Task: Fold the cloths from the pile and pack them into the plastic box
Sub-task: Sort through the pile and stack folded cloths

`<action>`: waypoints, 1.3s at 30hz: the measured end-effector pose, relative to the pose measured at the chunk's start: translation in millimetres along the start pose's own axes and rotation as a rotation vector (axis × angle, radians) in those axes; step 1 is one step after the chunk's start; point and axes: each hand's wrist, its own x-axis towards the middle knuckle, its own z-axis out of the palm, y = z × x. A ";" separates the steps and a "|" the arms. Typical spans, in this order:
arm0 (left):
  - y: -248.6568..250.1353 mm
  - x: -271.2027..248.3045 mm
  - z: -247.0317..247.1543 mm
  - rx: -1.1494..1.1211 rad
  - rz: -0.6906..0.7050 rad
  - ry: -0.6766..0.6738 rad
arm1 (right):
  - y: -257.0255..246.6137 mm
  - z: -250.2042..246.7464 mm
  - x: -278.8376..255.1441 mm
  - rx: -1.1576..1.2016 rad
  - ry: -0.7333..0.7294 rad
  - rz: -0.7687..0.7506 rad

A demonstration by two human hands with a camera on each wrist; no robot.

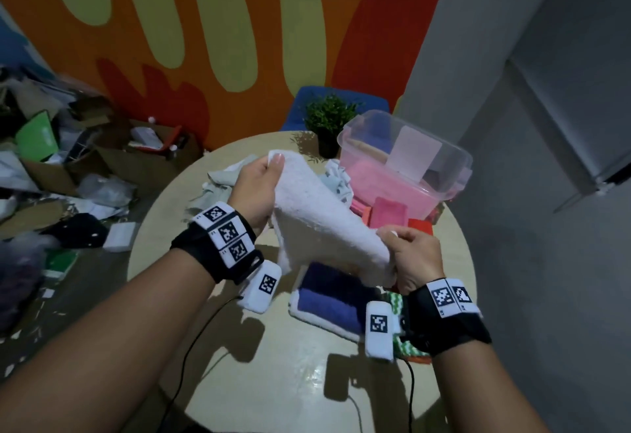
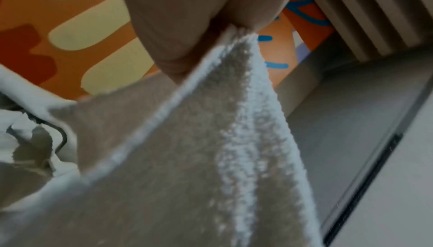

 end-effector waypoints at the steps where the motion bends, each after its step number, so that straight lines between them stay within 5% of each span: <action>1: 3.8 2.9 -3.5 -0.026 -0.005 -0.018 | 2.4 0.9 -2.3 0.003 -0.028 0.036; 6: 10.0 19.7 -28.7 0.063 -0.049 -0.215 | -0.8 6.6 -10.1 0.168 0.065 -0.084; 11: 17.8 42.7 -62.6 0.447 0.099 -0.006 | -42.3 -1.4 -18.6 0.332 0.083 -0.337; 17: 25.3 51.5 -73.2 0.107 0.064 0.088 | -62.7 13.4 -23.0 0.169 -0.073 -0.344; 28: 28.8 56.0 -95.9 -0.264 -0.007 -0.168 | -56.4 39.3 -28.6 0.244 -0.072 -0.267; 39: 37.5 58.6 -114.5 0.075 0.175 -0.021 | -78.0 32.4 -37.0 0.027 0.037 -0.512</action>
